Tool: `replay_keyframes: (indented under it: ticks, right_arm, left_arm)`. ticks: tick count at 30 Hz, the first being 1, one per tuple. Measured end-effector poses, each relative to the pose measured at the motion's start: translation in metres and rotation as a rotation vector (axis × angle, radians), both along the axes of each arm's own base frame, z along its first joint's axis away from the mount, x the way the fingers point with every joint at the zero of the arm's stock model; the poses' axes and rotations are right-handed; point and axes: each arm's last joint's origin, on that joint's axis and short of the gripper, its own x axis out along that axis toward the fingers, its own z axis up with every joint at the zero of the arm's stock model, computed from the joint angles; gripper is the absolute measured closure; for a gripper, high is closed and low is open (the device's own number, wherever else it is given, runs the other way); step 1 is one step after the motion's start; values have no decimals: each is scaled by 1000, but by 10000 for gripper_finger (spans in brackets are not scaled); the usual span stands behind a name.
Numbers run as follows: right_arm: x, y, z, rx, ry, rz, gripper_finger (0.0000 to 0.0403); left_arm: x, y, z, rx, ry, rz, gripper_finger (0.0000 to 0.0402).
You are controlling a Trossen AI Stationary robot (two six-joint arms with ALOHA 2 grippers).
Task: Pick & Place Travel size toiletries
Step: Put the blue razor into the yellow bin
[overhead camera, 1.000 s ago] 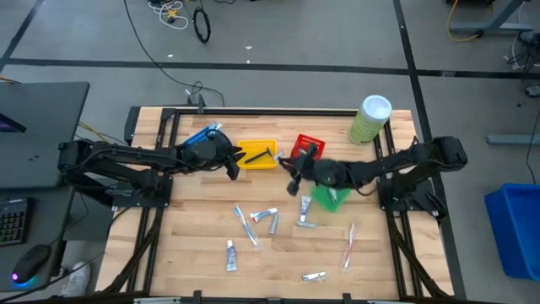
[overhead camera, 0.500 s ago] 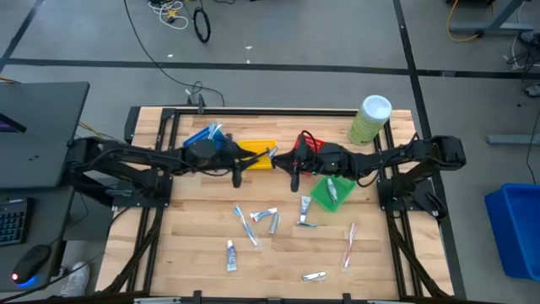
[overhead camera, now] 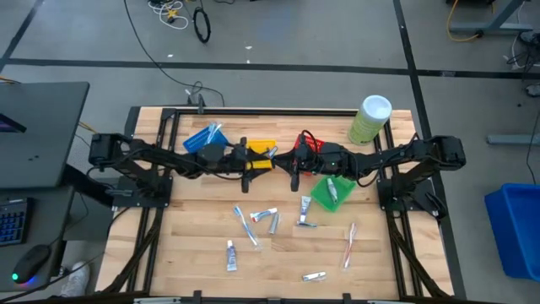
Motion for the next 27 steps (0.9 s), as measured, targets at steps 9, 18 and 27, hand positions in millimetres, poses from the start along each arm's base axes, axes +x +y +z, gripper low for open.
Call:
replay_keyframes:
  ticks: [9,18,27]
  right_arm:
    - [0,0,5,4,-53,0,342]
    - [0,0,6,4,-62,0,341]
    - [0,0,6,4,-62,0,340]
  left_arm:
    - [12,1,18,-1,-14,-4,204]
    - [15,2,20,-1,17,2,235]
    - [15,2,20,-1,16,3,316]
